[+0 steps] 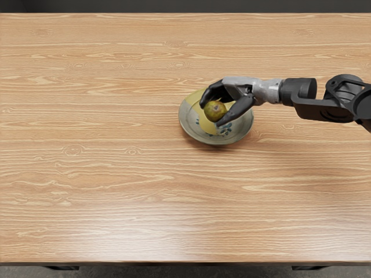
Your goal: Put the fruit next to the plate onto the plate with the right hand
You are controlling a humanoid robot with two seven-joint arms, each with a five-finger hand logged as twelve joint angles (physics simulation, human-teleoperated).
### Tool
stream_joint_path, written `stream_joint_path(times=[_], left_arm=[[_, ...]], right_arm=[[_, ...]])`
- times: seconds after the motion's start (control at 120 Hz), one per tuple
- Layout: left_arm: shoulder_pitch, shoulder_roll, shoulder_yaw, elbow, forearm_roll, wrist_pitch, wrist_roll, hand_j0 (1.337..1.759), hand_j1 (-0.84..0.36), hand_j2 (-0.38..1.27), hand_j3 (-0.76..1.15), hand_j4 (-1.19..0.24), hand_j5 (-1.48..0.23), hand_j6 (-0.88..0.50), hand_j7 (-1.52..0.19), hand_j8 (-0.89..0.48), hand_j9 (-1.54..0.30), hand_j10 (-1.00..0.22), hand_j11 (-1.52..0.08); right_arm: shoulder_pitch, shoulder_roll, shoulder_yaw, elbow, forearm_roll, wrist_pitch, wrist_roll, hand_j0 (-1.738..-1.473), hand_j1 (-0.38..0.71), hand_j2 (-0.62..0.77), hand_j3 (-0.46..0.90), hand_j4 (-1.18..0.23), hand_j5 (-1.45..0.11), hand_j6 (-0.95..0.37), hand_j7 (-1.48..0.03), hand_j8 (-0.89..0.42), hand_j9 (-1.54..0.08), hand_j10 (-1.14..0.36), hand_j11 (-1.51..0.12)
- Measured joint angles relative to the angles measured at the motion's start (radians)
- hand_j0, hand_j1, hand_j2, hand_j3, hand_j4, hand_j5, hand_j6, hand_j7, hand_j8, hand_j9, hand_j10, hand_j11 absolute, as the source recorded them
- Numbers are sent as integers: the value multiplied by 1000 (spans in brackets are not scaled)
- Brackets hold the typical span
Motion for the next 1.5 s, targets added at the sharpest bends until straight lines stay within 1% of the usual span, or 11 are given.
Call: stream_joint_path(times=[0.225,0.383,0.525,0.742,0.883,1.075,1.267,1.5], left_arm=[[0,0,0,0,0,0,0,1658,325,4,0,-21,-27,-21,-27,-21,-27,-21,-26],[0,0,0,0,0,0,0,1658,325,4,0,-21,-27,-21,-27,-21,-27,-21,-26],[0,0,0,0,0,0,0,1658,325,4,0,-21,-27,-21,-27,-21,-27,-21,-26],[0,0,0,0,0,0,0,1658,325,4,0,-21,-27,-21,-27,-21,-27,-21,-26],[0,0,0,0,0,0,0,1658,325,4,0,-21,-27,-21,-27,-21,-27,-21,-26],[0,0,0,0,0,0,0,1658,325,4,0,-21,-27,-21,-27,-21,-27,-21,-26],[0,0,0,0,0,0,0,1658,325,4,0,-21,-27,-21,-27,-21,-27,-21,-26],[0,0,0,0,0,0,0,1658,325,4,0,-21,-27,-21,-27,-21,-27,-21,-26]], right_arm=[[0,-3,3,-3,4,0,0,-1657,139,-52,0,-441,-579,-407,-573,-390,-579,-414,-578],[0,-6,8,-4,6,0,-1,-1658,56,-52,0,-355,-463,-340,-460,-331,-463,-342,-462],[6,-26,12,-6,57,0,-6,-1658,-57,-40,0,-254,-330,-247,-329,-242,-330,-247,-330],[14,-98,14,-4,164,0,-12,-1658,-230,-15,0,-106,-136,-104,-135,-101,-136,-103,-135],[13,-135,14,-1,197,0,-12,-1658,-290,-6,0,-54,-68,-53,-67,-52,-68,-52,-68],[9,-172,13,2,216,0,-15,-1658,-327,-1,0,-22,-27,-22,-26,-21,-27,-21,-26],[5,-203,5,5,239,0,-41,-1658,-342,1,0,-10,-11,-10,-10,-9,-10,-9,-10],[3,-215,1,7,246,0,-109,-1658,-348,2,0,-4,-4,-5,-3,-4,-3,-3,-3]])
